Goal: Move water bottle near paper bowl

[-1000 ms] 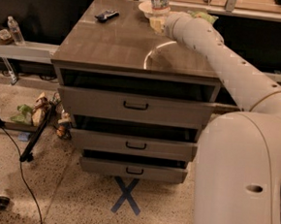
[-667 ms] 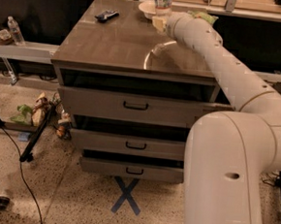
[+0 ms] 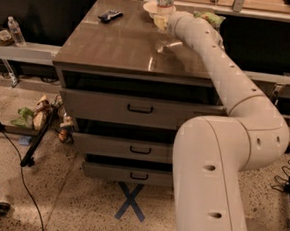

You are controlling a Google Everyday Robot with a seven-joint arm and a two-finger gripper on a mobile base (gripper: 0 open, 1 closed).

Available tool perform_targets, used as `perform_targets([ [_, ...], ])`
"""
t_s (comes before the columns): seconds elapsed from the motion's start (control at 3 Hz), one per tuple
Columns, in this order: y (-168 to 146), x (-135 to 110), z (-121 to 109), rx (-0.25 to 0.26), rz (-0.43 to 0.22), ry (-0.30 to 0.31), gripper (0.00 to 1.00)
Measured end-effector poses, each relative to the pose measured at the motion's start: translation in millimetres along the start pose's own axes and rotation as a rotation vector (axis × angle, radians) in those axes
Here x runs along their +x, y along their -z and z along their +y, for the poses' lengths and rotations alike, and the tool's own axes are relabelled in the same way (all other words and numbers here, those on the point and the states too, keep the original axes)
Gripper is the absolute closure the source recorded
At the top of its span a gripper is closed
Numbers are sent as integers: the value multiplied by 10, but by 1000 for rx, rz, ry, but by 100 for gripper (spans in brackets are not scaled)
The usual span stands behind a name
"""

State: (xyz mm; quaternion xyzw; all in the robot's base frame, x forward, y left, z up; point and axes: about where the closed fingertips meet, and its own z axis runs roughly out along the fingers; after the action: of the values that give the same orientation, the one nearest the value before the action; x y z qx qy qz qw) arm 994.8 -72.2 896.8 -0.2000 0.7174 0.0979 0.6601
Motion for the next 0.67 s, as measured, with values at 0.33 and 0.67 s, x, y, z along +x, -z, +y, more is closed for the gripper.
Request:
perform_targets([
  [0.33,-162,118,-26,18,9,-11,100],
  [0.67,-284,233,-95,46,14,-21,100],
])
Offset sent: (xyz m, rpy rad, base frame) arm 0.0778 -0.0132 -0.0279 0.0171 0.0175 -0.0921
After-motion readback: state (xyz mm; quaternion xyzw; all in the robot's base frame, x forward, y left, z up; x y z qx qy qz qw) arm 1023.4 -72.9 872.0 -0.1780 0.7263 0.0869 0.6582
